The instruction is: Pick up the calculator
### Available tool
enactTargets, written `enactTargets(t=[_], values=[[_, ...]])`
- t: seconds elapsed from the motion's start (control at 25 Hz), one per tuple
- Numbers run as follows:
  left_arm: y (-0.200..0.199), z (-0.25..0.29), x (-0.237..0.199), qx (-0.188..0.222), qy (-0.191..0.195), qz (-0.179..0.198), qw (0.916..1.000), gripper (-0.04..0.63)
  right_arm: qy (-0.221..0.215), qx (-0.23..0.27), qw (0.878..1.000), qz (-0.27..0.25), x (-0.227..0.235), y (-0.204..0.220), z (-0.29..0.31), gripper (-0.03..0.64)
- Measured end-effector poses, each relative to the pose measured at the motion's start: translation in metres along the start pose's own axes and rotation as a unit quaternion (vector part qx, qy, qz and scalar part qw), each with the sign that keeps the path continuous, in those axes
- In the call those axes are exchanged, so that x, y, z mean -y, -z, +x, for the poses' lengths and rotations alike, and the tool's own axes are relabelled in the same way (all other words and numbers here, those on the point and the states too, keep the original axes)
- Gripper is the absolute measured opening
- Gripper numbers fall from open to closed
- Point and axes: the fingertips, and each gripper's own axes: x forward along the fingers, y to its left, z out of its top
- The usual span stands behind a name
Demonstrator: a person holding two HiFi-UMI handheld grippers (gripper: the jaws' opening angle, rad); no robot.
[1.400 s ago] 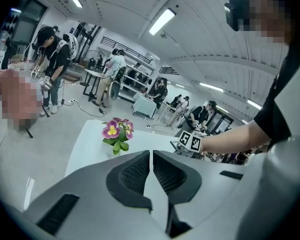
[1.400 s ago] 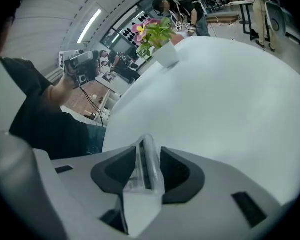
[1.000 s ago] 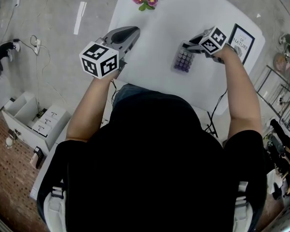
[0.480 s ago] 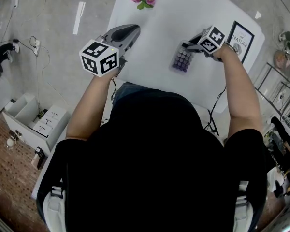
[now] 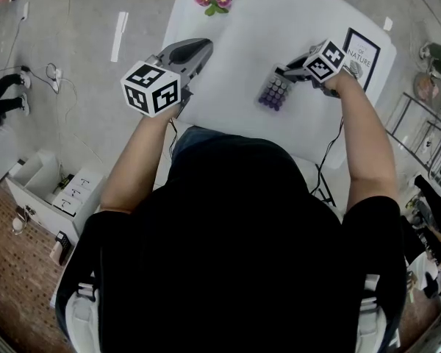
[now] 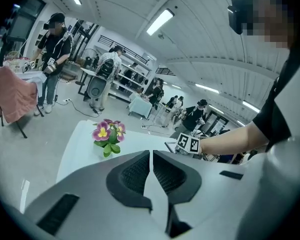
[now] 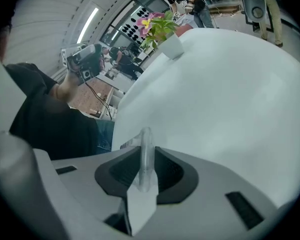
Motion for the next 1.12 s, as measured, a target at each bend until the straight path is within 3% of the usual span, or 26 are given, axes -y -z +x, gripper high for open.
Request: enactTargets(t=[0.52,1.12], values=[[-0.007,-0.024,0.024,0.008,0.006,0.022,0.9997,0.040,-0.011,0.040,0.999,0.021,-0.035,0.009,-0.017,0.100],[-0.032,-0.043,0.071,0.022,0.026,0.065,0.9973,0.040,-0.004,0.194,0.980,0.045,-0.074,-0.003,-0.101,0.100]])
